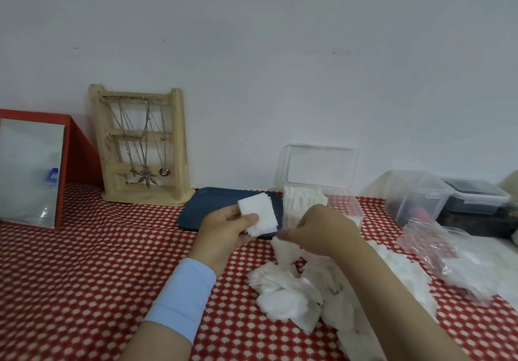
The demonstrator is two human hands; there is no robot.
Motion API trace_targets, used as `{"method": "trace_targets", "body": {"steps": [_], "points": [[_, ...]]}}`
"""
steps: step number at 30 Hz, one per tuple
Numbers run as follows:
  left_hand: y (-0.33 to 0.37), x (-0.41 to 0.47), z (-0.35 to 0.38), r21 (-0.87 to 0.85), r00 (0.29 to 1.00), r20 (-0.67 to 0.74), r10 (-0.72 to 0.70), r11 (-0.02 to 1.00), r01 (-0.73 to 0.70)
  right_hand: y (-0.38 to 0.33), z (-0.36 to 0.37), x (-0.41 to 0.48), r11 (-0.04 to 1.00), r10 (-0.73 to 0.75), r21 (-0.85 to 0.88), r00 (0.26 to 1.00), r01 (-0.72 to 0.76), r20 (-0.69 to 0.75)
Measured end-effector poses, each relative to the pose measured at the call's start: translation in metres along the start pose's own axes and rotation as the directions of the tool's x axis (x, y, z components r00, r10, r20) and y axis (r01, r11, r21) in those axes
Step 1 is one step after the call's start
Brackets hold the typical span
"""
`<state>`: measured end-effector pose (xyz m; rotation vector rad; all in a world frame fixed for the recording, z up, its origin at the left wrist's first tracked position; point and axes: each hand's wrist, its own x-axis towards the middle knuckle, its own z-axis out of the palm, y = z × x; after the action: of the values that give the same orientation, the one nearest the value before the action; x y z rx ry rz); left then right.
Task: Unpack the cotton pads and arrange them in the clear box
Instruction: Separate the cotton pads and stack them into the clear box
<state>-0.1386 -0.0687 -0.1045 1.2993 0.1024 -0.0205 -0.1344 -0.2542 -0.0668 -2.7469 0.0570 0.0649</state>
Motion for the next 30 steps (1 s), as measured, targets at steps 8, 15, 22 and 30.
{"method": "trace_targets", "body": {"steps": [8, 15, 22, 30], "points": [[-0.004, 0.007, -0.007, 0.002, 0.988, -0.149, 0.024, 1.0, -0.024, 0.008, -0.015, 0.001, 0.891, -0.139, 0.445, 0.988, 0.093, 0.07], [-0.006, 0.003, -0.002, 0.109, 0.984, -0.17, 0.044, 0.994, -0.025, 0.012, -0.027, -0.001, 0.609, -0.226, 0.793, 0.963, 0.022, 0.147], [0.002, -0.006, 0.012, -0.066, 0.994, 0.087, -0.065, 0.995, 0.071, 0.005, -0.015, 0.0, 0.629, -0.171, 0.778, 0.977, 0.011, 0.125], [-0.001, -0.005, 0.009, -0.095, 0.999, -0.013, -0.034, 0.995, 0.033, 0.006, -0.019, -0.001, 0.628, -0.194, 0.778, 0.972, 0.019, 0.134]]}}
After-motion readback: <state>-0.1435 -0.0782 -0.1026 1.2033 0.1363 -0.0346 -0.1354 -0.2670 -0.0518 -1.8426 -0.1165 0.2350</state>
